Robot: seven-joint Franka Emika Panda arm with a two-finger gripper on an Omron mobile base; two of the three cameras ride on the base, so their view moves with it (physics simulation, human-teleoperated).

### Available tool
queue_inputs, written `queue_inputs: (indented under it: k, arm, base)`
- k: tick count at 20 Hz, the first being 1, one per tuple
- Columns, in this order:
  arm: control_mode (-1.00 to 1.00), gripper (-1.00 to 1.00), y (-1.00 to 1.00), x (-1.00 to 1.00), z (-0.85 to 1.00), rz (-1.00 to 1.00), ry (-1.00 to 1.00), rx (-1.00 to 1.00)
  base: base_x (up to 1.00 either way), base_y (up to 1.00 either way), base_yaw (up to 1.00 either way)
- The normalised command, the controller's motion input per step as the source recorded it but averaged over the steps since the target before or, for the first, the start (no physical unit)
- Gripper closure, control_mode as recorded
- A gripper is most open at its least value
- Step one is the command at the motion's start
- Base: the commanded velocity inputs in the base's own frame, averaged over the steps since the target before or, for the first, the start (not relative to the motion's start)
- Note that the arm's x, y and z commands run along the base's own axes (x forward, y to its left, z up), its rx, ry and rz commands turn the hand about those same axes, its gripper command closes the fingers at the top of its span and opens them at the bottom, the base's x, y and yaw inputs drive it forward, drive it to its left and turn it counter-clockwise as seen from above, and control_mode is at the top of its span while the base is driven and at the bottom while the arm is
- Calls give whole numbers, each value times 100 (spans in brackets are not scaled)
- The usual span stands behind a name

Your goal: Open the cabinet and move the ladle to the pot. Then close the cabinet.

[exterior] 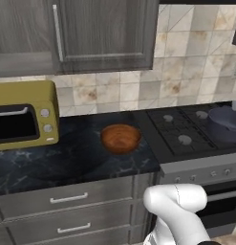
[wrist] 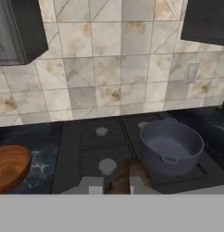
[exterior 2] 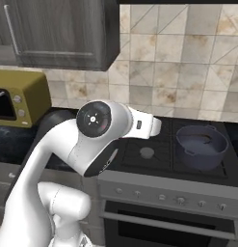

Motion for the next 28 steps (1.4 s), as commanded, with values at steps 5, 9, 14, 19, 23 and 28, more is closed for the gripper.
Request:
queue_inputs:
  k: [5,9,14,19,23,28]
  arm:
    - [100,100,0,0,0,0,0,0]
    - [100,100,0,0,0,0,0,0]
    - [100,100,0,0,0,0,0,0]
    - [100,100,0,0,0,0,0,0]
    - [100,100,0,0,0,0,0,0]
    - [100,100,0,0,0,0,0,0]
  base:
    - [0,-35,4]
    - [0,-41,5]
    - [0,-58,7]
    - [0,-56,7]
    - [0,-54,7]
    - [0,-50,6]
